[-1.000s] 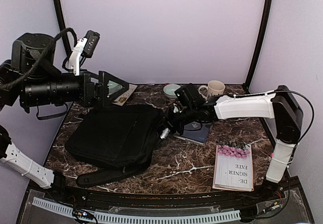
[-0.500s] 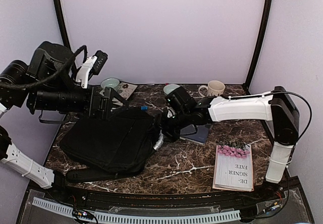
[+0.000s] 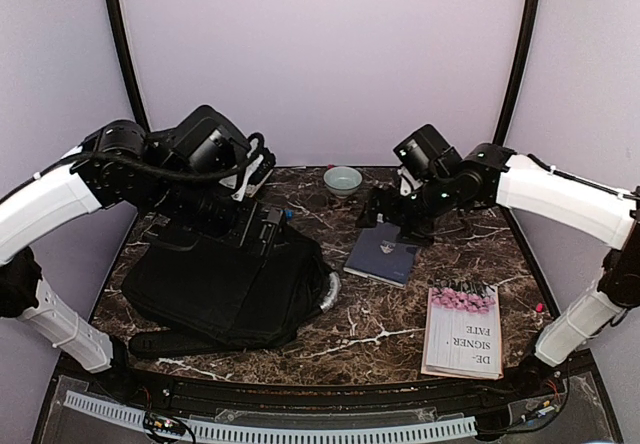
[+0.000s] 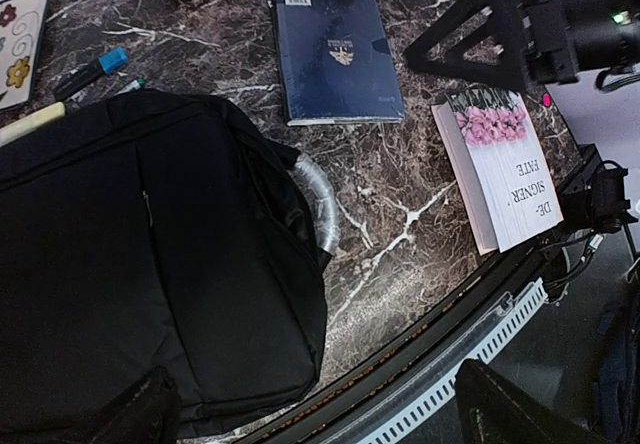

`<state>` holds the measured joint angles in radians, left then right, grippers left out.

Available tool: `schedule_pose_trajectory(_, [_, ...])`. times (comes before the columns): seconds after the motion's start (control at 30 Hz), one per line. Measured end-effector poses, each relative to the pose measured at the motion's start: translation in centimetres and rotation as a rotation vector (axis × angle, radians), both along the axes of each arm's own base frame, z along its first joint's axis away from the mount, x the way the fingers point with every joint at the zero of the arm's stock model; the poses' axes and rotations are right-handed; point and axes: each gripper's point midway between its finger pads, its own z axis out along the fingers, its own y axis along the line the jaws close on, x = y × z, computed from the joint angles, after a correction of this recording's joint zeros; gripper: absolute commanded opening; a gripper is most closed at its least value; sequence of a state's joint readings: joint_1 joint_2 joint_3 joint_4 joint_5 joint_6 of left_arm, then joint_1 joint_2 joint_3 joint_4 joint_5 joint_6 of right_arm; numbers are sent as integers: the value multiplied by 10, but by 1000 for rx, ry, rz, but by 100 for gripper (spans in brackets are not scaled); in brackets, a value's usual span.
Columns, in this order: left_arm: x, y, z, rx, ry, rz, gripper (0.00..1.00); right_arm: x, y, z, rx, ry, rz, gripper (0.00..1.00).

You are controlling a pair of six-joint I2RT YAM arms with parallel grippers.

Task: Pack the student bag
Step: Place the student bag at the center of the board, then move the book to the center of the board.

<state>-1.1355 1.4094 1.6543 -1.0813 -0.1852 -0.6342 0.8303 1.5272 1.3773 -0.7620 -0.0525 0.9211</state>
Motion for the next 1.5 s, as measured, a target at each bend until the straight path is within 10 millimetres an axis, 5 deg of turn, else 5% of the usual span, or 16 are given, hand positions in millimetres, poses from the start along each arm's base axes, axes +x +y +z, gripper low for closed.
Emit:
schedule_pose_trajectory(0.23, [16, -46, -33, -15, 86, -79, 98, 8, -106, 12, -128, -66, -136, 96])
schedule_pose_trajectory(0.37, [26, -85, -59, -23, 145, -133, 98, 7, -157, -8, -163, -26, -212, 95])
schedule_pose_trajectory(0.47, [34, -106, -77, -29, 184, -153, 98, 1, -175, -35, -133, 49, -233, 95])
schedule_pose_trajectory(0.67, [79, -128, -109, -72, 246, -127, 98, 6, -165, -65, 15, 146, -212, 93])
schedule_pose_trajectory(0.97, [155, -133, -170, -166, 351, -37, 95, 54, -147, -100, 191, 218, -215, 91])
schedule_pose_trajectory(1.23, [201, -150, -213, -236, 422, -3, 90, 80, -138, -134, 190, 283, -184, 87])
schedule_pose_trajectory(1.4, [215, -165, -237, -250, 451, 3, 89, 90, -144, -158, 170, 324, -182, 75])
schedule_pose_trajectory(1.5, [215, -168, -243, -256, 474, 7, 89, 100, -145, -161, 177, 325, -171, 60])
